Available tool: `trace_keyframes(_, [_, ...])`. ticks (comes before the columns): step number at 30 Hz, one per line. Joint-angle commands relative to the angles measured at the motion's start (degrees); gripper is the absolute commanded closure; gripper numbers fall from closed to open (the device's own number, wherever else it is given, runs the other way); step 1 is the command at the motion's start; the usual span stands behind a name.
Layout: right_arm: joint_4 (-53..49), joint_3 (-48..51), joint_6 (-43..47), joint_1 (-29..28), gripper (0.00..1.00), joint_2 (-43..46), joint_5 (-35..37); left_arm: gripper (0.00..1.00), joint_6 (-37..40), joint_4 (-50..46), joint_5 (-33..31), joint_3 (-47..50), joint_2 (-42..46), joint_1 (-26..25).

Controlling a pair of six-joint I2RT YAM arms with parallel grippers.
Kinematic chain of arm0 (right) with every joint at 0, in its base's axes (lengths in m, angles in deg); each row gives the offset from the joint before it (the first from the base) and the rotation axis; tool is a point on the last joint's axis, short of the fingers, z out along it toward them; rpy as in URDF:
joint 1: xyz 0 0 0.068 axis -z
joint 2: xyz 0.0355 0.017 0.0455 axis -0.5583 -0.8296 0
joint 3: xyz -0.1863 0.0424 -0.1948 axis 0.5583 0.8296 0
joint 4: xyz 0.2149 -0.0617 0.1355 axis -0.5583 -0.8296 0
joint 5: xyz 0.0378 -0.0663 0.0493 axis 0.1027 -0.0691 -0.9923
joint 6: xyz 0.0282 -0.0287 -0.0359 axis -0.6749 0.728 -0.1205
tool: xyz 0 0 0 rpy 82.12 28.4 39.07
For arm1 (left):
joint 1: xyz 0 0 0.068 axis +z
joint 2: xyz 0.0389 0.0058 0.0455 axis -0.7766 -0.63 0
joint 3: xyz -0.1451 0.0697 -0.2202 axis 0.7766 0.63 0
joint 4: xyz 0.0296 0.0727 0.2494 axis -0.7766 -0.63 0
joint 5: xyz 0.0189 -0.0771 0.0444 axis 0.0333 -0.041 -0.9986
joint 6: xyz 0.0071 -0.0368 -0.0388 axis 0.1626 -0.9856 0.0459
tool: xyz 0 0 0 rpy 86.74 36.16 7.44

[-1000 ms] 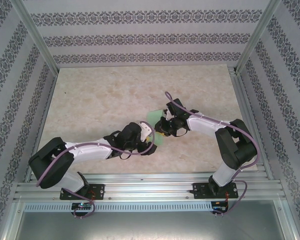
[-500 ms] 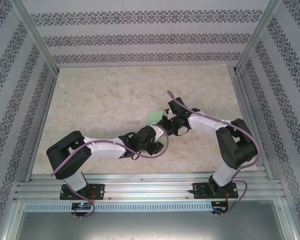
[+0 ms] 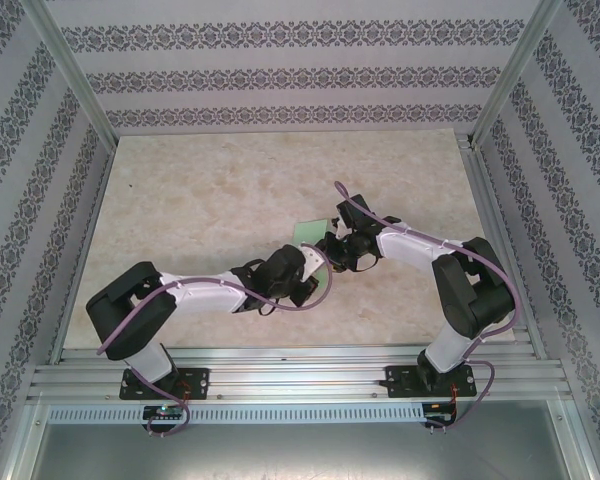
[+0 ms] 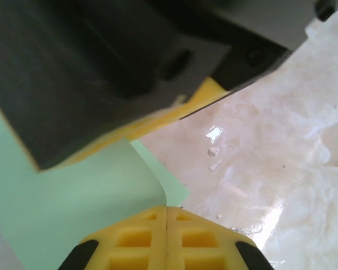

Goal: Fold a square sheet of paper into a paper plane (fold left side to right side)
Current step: Fold the triangle a second time at the center of the table.

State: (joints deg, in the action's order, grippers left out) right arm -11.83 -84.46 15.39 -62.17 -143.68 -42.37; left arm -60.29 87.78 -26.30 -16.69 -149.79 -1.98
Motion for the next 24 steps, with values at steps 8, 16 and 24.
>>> trace_keyframes(8, [6.0, 6.9, 3.4, 2.8, 0.47, 10.2, 2.6, 1.00, -0.7, 0.3, 22.8, -0.2, 0.8, 9.3])
trace_keyframes(16, [10.6, 13.6, 4.2, 2.2, 0.64, 12.1, 1.4, 1.00, 0.1, -2.4, 27.5, -1.6, 0.4, 13.6])
trace_keyframes(24, [16.3, 15.3, 1.3, -2.1, 0.89, 7.2, 0.7, 1.00, 2.8, -7.0, 28.5, -3.5, 0.1, 16.6])
